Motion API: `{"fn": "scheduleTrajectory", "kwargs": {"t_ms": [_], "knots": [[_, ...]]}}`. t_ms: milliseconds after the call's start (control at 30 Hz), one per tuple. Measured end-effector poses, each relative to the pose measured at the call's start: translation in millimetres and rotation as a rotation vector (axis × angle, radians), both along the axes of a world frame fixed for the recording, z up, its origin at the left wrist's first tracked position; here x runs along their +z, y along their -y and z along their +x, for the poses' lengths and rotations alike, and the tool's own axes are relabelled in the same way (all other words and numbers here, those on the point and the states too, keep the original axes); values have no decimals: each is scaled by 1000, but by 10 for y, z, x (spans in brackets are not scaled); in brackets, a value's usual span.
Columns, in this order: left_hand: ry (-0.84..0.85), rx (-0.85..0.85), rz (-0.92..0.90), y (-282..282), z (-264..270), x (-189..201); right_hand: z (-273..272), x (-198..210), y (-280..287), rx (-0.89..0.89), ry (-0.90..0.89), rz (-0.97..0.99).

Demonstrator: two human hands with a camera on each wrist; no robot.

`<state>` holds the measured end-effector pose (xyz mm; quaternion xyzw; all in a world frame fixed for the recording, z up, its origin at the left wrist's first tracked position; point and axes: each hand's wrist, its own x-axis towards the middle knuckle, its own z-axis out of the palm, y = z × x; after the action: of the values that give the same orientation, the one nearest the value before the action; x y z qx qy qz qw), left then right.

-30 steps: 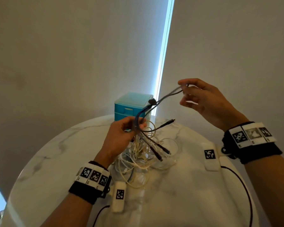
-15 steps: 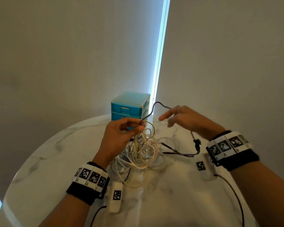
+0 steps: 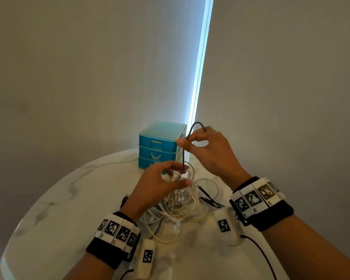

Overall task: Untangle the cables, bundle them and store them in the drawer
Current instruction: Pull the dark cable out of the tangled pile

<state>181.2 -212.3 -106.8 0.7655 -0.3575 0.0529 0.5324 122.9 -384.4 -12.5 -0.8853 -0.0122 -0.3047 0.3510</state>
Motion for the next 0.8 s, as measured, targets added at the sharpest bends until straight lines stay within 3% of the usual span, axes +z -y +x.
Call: {"fn": "scheduleTrajectory", "kwargs": {"t_ms": [200,367,467,567,633,700,800], "knots": [[76,24,64,-76,129,-57,-235,618,205,92,298,433],[44,162,82,-165,274,-130,-375,988,715,149,542,743],[113,236,61,-183,289,-130,-292,813,870,-8,303,569],[103,256,-13,-158,262,-126,-272,377,804,-31,-292,396],[84,237,-64,-138,248,-128,-281,100,627,1,-552,175],[93,204,-81,-114,214,-117,-240,-103,402,10,-593,95],[96,161,-98,-84,180,-98,-48,-318,134,21,-526,271]]}}
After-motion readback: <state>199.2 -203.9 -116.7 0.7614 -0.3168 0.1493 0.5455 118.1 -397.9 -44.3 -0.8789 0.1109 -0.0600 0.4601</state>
